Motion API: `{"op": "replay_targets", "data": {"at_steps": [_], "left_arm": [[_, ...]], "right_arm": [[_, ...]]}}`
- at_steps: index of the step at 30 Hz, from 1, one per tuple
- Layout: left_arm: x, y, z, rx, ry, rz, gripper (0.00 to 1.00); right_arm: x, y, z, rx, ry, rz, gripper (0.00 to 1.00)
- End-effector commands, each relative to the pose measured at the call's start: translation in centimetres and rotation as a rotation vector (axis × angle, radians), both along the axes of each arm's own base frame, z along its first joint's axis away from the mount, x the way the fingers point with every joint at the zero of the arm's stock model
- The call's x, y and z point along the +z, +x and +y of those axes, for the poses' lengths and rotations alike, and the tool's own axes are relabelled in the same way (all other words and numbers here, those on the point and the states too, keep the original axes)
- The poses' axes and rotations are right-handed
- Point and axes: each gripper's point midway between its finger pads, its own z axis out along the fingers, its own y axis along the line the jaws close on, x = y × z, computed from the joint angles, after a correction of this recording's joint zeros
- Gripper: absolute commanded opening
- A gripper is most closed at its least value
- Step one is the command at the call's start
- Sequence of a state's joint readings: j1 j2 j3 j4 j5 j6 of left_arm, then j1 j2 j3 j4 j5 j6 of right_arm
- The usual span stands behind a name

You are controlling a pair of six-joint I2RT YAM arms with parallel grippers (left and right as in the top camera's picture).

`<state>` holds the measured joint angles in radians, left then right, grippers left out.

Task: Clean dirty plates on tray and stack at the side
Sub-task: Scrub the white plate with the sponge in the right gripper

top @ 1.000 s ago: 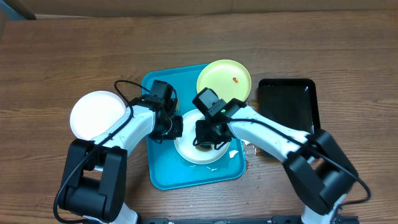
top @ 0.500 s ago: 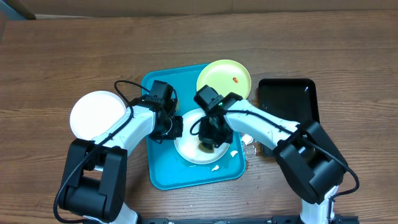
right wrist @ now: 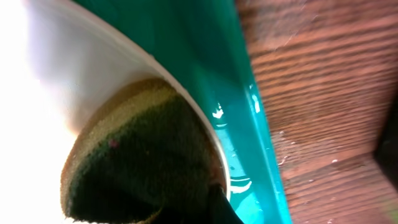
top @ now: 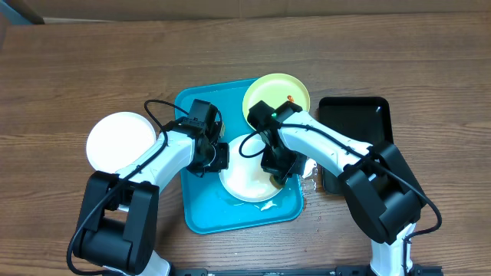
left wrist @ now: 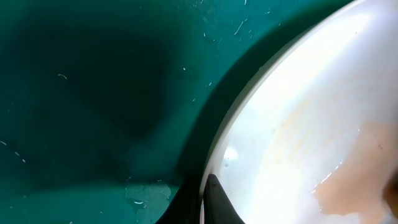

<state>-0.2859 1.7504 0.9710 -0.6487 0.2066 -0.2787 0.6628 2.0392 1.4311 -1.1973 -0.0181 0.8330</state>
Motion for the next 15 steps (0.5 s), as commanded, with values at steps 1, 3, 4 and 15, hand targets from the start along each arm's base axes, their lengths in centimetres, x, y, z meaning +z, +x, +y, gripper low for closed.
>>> {"op": "replay_targets", "data": {"at_steps": [1, 3, 4, 15], "left_arm": [[-1.6, -0.5, 3.2, 0.052, 0.144, 0.018, 0.04], [-1.6, -0.5, 3.2, 0.052, 0.144, 0.018, 0.04], [-1.6, -0.5, 3.2, 0.052, 0.144, 0.018, 0.04], [-1.6, -0.5, 3.1, 0.047, 0.143, 0.018, 0.04]], "right_arm": [[1.9, 2.1, -2.1, 0.038, -0.086, -0.108, 0.04], [3.4, 2.6, -2.0, 0.04, -0.056, -0.148, 0.04], [4.3, 2.8, -2.0, 0.038, -0.039, -0.171, 0.04], [9.5, 6.0, -9.7, -0.135, 0.004, -0.263, 0.04]]}}
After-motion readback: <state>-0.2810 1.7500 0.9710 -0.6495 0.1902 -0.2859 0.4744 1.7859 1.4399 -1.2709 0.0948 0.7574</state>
